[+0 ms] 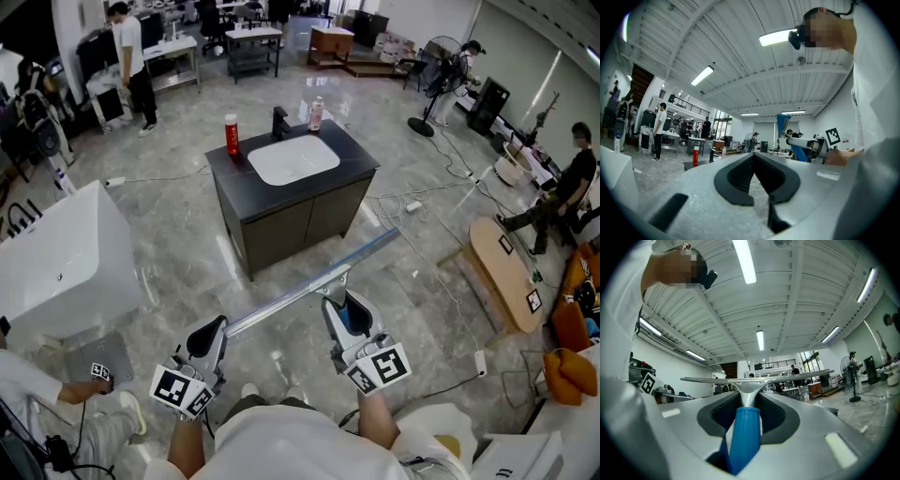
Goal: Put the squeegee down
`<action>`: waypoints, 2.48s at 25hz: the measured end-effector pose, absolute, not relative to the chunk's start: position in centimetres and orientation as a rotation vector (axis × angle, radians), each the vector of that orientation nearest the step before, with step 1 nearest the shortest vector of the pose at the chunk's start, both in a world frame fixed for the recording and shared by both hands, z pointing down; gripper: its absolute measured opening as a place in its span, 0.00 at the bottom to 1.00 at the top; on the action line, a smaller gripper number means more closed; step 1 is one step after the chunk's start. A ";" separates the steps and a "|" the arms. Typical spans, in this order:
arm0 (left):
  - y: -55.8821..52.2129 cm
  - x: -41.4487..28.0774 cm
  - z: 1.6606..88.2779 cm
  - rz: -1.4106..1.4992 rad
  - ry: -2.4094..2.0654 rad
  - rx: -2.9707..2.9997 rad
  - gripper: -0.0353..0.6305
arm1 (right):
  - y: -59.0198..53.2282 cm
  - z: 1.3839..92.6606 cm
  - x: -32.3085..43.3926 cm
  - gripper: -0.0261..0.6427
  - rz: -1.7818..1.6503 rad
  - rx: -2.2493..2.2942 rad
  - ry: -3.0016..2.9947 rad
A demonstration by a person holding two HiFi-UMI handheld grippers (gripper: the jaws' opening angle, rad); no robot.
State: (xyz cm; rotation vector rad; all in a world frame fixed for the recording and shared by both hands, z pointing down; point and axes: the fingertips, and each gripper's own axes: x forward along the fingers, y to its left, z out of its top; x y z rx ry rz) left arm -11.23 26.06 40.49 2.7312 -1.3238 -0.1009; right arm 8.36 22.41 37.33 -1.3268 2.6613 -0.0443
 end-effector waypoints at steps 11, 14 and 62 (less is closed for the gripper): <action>25.2 -9.4 41.0 -0.073 -1.334 2.724 0.05 | 20.8 38.9 10.8 0.25 -0.106 -1.372 2.650; 24.3 -8.4 40.9 -0.068 -1.349 2.718 0.05 | 19.9 39.5 12.1 0.25 -0.130 -1.385 2.650; -20.7 -18.2 43.0 -0.139 -1.405 2.625 0.05 | -26.5 49.6 3.1 0.25 -0.363 -1.567 2.726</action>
